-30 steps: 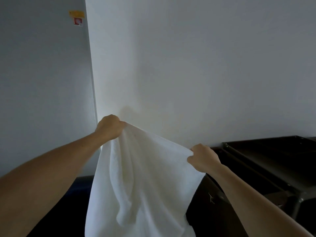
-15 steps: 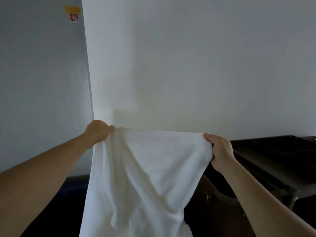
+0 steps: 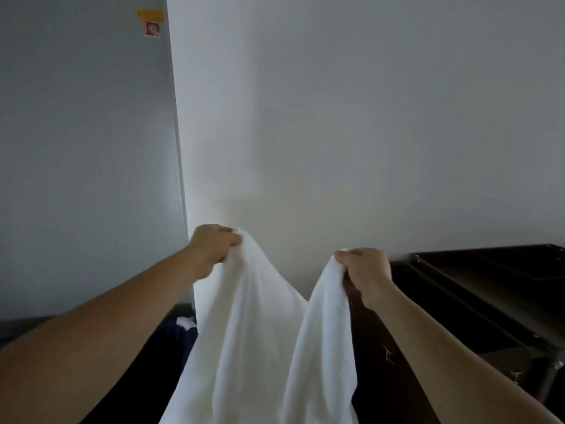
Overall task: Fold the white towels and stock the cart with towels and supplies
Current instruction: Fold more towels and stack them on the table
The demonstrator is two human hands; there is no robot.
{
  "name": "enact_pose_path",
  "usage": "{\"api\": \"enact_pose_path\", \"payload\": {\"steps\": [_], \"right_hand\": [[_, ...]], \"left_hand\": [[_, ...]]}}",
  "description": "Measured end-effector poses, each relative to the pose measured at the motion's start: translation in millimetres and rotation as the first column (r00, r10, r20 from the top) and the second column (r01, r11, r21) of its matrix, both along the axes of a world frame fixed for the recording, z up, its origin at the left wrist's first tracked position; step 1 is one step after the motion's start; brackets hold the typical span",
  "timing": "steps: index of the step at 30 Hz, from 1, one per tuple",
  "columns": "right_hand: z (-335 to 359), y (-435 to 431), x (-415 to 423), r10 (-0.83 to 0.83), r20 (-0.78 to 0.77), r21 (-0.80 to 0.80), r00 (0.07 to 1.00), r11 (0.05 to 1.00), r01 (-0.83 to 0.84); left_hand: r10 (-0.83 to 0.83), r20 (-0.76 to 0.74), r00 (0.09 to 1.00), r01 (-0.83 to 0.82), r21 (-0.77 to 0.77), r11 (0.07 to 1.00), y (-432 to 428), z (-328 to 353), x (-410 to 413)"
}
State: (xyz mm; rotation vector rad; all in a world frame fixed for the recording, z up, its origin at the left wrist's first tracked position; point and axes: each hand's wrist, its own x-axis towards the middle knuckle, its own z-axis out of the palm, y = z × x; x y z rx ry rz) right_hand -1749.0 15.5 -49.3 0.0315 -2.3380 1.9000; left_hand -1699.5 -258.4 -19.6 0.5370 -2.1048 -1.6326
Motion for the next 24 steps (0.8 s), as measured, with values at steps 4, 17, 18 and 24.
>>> {"api": "enact_pose_path", "payload": {"steps": [4,17,18,24], "right_hand": [[-1,-42,18,0.136,-0.086,0.164,0.987,0.979,-0.12],[-2,-47,24,0.463,0.044,-0.025,0.885,0.886,-0.463],[0,-45,25,0.49,0.039,-0.001,0.871,0.872,-0.49],[8,-26,20,0.587,-0.104,0.182,0.803,0.805,-0.565]], "left_hand": [[-0.089,-0.019,0.996,0.079,-0.312,0.947,68,-15,8],[-0.146,-0.059,0.988,0.068,-0.673,0.737,96,-33,21],[-0.164,-0.052,0.985,0.089,-0.659,0.747,95,-32,23],[-0.247,-0.098,0.964,0.118,-0.676,0.728,70,-23,31]]}}
